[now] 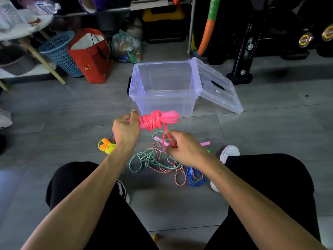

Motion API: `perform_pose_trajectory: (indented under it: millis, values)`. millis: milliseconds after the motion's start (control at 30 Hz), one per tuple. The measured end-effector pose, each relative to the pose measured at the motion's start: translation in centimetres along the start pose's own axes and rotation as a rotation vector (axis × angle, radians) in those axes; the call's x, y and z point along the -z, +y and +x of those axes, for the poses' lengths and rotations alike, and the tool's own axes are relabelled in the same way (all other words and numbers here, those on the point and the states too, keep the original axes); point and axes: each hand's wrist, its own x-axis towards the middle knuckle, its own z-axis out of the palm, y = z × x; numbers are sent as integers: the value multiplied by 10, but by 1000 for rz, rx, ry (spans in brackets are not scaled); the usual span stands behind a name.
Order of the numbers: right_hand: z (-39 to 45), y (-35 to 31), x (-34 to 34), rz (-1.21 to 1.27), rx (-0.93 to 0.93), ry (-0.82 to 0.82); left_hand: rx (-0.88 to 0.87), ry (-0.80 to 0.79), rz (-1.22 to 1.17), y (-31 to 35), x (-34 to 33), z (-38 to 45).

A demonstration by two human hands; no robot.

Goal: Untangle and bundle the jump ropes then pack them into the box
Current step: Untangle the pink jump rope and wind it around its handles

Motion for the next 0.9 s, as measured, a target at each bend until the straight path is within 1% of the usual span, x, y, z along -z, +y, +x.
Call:
perform_pose_trajectory:
  millis: [167,267,367,433,500,567,633,700,767,800,833,900]
  values:
    - [-4,-7,-4,197,32,61,144,54,-96,-1,1,8]
    - [-3,-4,-5,142,114,61,289,32,-225,1,-2,4]
    - [-4,-2,-7,64,202,-12,487,-1,-336,4,0,5]
    - [-6,-2,-10,1,237,-67,595,-44,-423,4,2,7]
    - [-5,-1,-14,-34,242,-72,664,-117,-521,1,3,8]
    - [-3,-4,-15,-8,239,-38,704,-176,-570,-1,5,11]
    - [-1,-10,-12,54,253,9,734,-165,-583,-1,6,12]
    - [-3,-18,-7,120,295,24,743,-65,-556,1,7,11]
    - [-7,-23,-2,152,334,0,731,52,-484,3,7,9]
    - [-8,-24,0,154,345,-8,720,71,-456,4,6,9]
    - [-9,-24,2,157,356,-8,710,60,-441,3,5,9]
    - [-10,-23,7,148,420,39,698,-22,-435,2,3,8]
